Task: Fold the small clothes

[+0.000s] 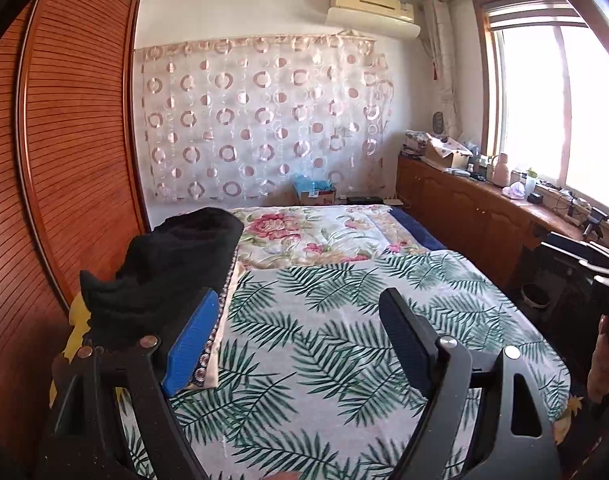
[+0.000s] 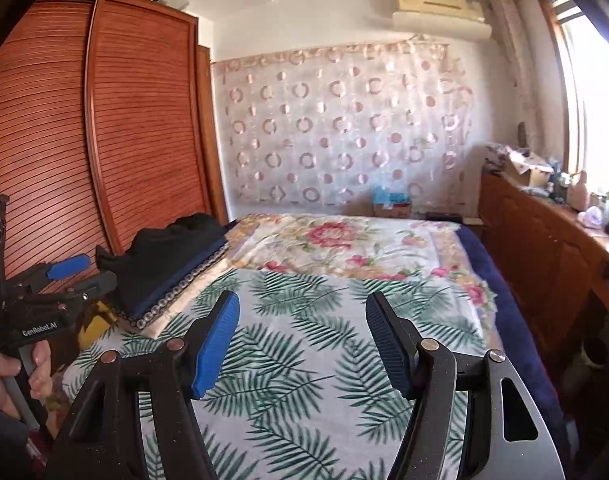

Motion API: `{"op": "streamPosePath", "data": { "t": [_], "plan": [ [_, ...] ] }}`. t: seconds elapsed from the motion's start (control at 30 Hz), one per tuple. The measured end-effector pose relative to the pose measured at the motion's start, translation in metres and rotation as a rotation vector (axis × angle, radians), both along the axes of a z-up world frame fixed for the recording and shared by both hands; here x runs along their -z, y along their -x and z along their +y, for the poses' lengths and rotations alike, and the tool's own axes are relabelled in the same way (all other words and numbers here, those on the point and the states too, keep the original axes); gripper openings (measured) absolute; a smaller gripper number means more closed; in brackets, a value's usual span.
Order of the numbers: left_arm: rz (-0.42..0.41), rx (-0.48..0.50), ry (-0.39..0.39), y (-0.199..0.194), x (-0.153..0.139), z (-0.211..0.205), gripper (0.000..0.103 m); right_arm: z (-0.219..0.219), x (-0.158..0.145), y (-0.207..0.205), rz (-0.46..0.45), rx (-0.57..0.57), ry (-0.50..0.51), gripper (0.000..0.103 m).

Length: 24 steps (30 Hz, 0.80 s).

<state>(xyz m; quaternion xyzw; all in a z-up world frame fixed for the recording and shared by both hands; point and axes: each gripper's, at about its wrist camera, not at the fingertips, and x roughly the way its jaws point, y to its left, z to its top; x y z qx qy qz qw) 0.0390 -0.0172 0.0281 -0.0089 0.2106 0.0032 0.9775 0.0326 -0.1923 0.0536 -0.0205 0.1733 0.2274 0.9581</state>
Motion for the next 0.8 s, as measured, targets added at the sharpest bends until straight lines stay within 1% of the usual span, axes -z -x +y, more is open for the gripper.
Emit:
{"op": "streamPosePath", "data": {
  "t": [0.07, 0.13, 0.23, 0.4, 0.8],
  "plan": [
    [-0.005, 0.007, 0.007, -0.001, -0.006, -0.003, 0.083, 0.003, -0.001, 0.009, -0.008, 0.021, 0.0, 0.068],
    [-0.01, 0.005, -0.001, -0.003, -0.01, -0.009, 0.083, 0.005, -0.001, 0.018, -0.015, 0.029, 0.0, 0.068],
    [-0.017, 0.013, 0.006, -0.003, -0.011, -0.011, 0.083, 0.005, 0.004, 0.021, -0.019, 0.041, -0.009, 0.068],
    [-0.01, 0.01, 0.008, -0.005, -0.011, -0.011, 0.083, 0.013, 0.012, 0.02, -0.019, 0.059, -0.014, 0.068],
    [-0.011, 0.005, 0.009, -0.005, -0.01, -0.011, 0.083, 0.006, 0.016, 0.017, -0.012, 0.063, -0.017, 0.068]
  ]
}}
